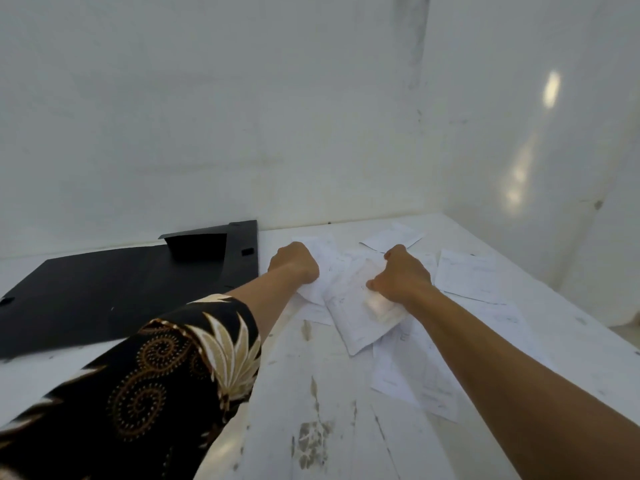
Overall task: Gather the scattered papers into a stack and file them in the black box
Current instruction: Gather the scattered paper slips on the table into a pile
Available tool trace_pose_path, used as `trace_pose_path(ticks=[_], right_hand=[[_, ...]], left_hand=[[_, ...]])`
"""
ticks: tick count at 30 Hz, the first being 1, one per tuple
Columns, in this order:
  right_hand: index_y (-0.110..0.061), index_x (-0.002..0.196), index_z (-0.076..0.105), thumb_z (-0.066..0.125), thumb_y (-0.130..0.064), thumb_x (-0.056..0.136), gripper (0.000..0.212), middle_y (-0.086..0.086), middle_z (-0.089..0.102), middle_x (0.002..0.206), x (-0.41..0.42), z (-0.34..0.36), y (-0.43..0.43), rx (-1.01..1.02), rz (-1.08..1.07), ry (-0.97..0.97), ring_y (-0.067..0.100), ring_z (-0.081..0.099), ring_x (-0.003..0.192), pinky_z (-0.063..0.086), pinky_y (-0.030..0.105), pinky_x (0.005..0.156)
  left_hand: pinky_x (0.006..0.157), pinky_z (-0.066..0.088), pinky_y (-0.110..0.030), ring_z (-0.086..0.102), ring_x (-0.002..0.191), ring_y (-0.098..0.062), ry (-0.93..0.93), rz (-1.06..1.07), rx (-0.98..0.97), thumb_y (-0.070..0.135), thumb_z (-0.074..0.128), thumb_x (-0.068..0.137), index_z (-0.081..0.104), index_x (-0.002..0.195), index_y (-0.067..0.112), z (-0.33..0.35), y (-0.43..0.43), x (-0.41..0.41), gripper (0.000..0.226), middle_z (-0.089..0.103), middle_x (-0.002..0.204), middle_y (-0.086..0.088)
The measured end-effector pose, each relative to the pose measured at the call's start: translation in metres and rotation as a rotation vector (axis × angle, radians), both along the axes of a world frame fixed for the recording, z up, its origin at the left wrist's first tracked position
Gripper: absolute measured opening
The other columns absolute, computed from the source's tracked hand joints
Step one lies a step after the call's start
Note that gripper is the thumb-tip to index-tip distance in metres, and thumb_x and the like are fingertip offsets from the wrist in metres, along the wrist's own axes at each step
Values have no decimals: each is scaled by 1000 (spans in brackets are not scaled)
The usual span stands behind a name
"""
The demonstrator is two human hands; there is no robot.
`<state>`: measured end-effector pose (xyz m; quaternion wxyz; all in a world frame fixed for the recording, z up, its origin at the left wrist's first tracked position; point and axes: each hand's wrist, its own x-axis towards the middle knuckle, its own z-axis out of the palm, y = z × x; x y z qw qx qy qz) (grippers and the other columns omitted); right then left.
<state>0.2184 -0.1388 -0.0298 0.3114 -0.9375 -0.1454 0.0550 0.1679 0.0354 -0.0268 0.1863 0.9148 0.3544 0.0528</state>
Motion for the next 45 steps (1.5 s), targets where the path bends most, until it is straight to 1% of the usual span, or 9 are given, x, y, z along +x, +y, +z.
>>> trace_pose_path(ticks=[3, 10, 13, 18, 24, 29, 34, 38, 45], right_hand=[[-8, 126, 52, 73, -28, 83, 51, 9, 62, 119, 3, 12, -9, 6, -15, -10, 27, 60, 104, 43, 30, 74], [0, 103, 69, 63, -15, 85, 24, 16, 70, 99, 12, 19, -53, 166, -131, 38, 34, 67, 91, 57, 47, 86], [7, 99, 66, 58, -8, 84, 23, 18, 70, 94, 9, 9, -78, 234, -219, 62, 35, 67, 86, 53, 37, 76], [7, 102, 67, 65, -11, 83, 26, 20, 71, 99, 0, -9, -104, 304, -310, 105, 35, 69, 91, 55, 39, 79], [-8, 86, 58, 59, -22, 85, 14, 11, 66, 100, -5, 0, -139, 8, -474, -10, 31, 58, 82, 44, 33, 69], [-12, 123, 54, 59, -31, 87, 41, 14, 47, 136, -11, -11, -151, -209, -527, 54, 35, 42, 129, 39, 42, 101], [-9, 82, 56, 61, -17, 82, 9, 10, 61, 105, -14, -19, -157, -155, -441, 31, 30, 57, 88, 43, 32, 71], [-12, 68, 46, 57, -11, 84, 19, 5, 51, 74, -13, -20, -160, -137, -399, -28, 20, 47, 62, 40, 31, 66], [-12, 89, 53, 56, -12, 84, 6, 6, 54, 88, -7, -3, -160, -100, -346, -135, 27, 50, 80, 39, 32, 69]], left_hand=[[43, 36, -24, 55, 63, -18, -8, 3, 36, 14, 60, 87, 47, 71, 12, 19, 11, -7, 20, 59, 82, -5], [59, 45, -26, 51, 60, -20, 117, -27, -42, 13, 66, 91, 43, 67, 10, 27, 21, -22, 33, 49, 67, -6], [67, 48, -28, 55, 73, -24, 57, -67, -105, 10, 66, 90, 44, 70, 10, 28, 6, -19, 29, 50, 72, -8], [52, 39, -25, 52, 62, -22, -18, -145, -42, 9, 64, 88, 46, 73, 9, 45, -29, -19, 23, 52, 69, -8], [44, 43, -20, 51, 55, -10, -48, -281, -278, 12, 69, 90, 43, 69, 15, 54, -78, -41, 34, 51, 70, 1], [48, 44, -23, 53, 59, -14, 82, -333, -280, 18, 70, 90, 46, 72, 11, 23, -130, -53, 31, 51, 71, -2], [69, 44, -29, 55, 84, -21, 125, -338, -58, 37, 78, 79, 50, 92, 15, -6, -162, -63, 38, 53, 81, 2], [68, 42, -28, 56, 89, -19, 129, -320, 30, 49, 84, 67, 51, 91, 18, -14, -172, -68, 51, 62, 100, 1], [71, 43, -28, 57, 90, -21, 141, -323, 9, 42, 85, 71, 49, 97, 15, -11, -176, -67, 52, 58, 95, 0]])
